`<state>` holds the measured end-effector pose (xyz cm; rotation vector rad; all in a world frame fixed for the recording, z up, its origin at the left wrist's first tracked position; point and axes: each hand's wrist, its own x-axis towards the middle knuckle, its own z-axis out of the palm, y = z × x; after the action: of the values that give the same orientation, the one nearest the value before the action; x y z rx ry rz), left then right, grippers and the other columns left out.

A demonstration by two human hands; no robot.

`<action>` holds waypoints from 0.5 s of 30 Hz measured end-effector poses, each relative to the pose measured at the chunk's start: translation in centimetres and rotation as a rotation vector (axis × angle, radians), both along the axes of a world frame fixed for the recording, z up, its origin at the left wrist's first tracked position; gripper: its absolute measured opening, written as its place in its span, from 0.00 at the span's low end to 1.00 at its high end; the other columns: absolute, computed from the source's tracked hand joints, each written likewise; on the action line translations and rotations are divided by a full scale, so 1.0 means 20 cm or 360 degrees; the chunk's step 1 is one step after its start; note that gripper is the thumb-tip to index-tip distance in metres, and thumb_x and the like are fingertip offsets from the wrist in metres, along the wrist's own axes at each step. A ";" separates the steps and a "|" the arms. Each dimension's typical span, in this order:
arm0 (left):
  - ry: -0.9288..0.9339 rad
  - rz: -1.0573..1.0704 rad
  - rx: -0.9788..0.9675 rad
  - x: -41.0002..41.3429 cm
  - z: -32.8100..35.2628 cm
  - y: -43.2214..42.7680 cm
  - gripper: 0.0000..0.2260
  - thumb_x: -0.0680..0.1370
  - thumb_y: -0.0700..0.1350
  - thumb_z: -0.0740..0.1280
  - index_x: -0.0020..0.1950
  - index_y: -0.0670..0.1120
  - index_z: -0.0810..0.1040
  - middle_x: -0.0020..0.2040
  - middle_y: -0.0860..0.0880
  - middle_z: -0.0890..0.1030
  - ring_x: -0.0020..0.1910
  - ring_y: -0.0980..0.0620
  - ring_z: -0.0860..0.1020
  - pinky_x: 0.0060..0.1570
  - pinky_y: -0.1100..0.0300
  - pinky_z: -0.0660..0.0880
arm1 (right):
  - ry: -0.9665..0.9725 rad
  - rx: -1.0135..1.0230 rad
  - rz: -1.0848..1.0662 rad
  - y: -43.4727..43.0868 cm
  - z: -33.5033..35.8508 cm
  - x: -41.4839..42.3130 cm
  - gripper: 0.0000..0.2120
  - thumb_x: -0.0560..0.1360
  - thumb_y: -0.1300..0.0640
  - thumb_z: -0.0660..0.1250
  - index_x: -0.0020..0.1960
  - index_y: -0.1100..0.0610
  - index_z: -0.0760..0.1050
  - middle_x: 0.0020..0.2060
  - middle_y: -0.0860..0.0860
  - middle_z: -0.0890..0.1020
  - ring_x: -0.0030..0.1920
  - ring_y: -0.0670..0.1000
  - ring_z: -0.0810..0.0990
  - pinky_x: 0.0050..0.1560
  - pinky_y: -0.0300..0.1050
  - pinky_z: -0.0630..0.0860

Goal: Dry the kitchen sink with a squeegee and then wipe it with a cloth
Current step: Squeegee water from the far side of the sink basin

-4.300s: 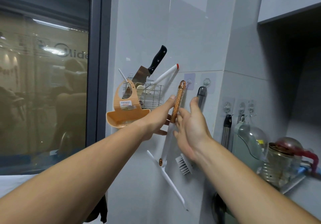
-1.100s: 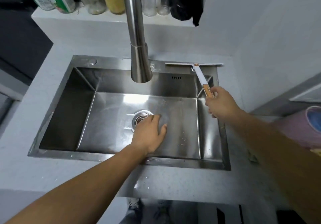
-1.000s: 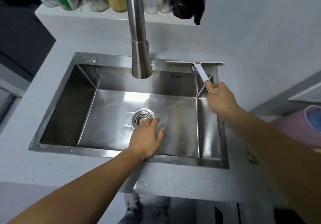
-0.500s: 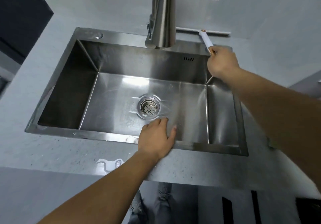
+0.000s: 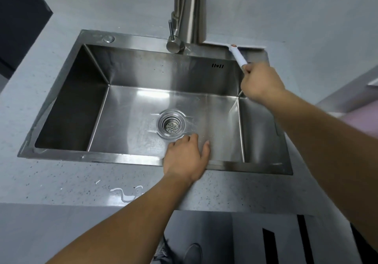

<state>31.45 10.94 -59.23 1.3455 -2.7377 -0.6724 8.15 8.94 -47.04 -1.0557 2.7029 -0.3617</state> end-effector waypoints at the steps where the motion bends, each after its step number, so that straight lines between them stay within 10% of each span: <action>1: -0.0004 0.0002 -0.0006 0.00 0.00 0.00 0.25 0.80 0.62 0.47 0.61 0.49 0.75 0.56 0.46 0.82 0.55 0.43 0.78 0.55 0.50 0.70 | 0.0007 0.0013 0.0011 0.06 -0.01 0.03 0.21 0.77 0.59 0.58 0.68 0.51 0.75 0.50 0.57 0.80 0.44 0.60 0.75 0.43 0.48 0.73; 15: -0.0015 0.0013 -0.0053 -0.01 -0.01 0.00 0.26 0.79 0.64 0.47 0.61 0.50 0.75 0.56 0.48 0.81 0.56 0.45 0.78 0.57 0.49 0.69 | -0.0140 -0.0245 0.0001 -0.04 0.13 -0.06 0.19 0.77 0.57 0.59 0.65 0.49 0.78 0.49 0.54 0.81 0.40 0.55 0.78 0.36 0.44 0.72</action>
<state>31.21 11.02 -59.40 1.3562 -2.7364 -0.6189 6.94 8.18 -44.49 -1.0535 2.6314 -0.6102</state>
